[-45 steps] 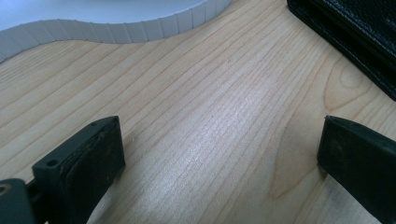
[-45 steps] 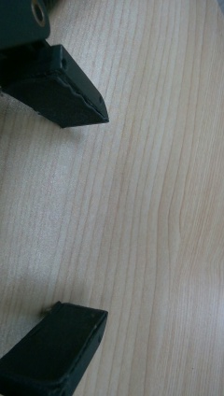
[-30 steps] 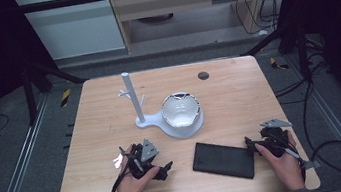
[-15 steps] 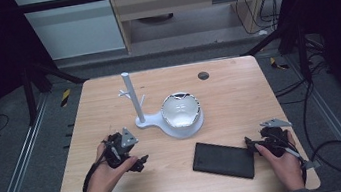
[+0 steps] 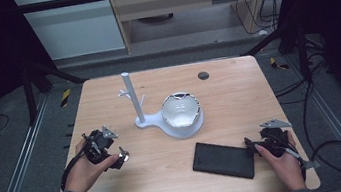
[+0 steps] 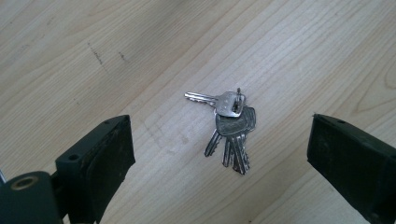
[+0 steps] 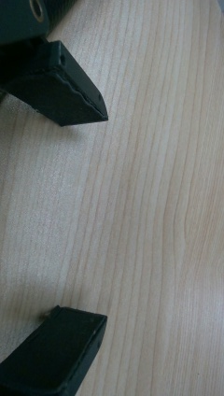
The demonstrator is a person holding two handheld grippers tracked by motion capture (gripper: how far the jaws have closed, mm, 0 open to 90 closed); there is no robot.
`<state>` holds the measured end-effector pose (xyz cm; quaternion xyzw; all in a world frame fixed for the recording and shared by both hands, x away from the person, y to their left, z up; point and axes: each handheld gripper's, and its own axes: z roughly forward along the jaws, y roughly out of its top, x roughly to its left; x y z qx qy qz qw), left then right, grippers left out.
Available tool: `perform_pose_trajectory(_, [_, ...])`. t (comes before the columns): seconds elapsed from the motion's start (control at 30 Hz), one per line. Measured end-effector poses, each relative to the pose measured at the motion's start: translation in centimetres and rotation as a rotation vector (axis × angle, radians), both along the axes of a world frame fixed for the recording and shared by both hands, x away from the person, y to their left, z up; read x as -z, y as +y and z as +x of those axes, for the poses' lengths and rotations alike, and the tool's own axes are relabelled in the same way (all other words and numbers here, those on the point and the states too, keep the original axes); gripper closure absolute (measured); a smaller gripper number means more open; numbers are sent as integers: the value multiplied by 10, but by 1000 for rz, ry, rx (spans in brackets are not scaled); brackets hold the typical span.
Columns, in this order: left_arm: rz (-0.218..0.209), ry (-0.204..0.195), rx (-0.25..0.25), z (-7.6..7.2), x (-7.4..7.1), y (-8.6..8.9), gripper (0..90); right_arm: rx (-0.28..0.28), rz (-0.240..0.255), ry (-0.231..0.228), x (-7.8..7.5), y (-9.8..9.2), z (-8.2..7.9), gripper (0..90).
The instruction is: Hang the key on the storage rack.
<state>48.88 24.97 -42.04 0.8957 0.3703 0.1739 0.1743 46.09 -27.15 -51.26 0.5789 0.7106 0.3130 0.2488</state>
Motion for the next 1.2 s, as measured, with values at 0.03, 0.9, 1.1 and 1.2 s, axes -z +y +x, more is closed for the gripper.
perform_pose_trajectory(0.03, [-5, 10, 12, 1, 5, 0, 82, 0, -1, 0, 0, 0, 0, 47])
perform_pose_trajectory(0.9, [-10, 185, 2, 11, 42, -4, 588, -10, -6, -1, 0, 2, -2, 42])
perform_pose_trajectory(1.1, [-17, 186, 3, 13, 43, -2, 657, -13, -7, 0, 0, 2, -2, 42])
perform_pose_trajectory(1.2, [-7, 197, 12, 13, 45, -1, 692, -16, -8, -2, 0, 2, -2, 41])
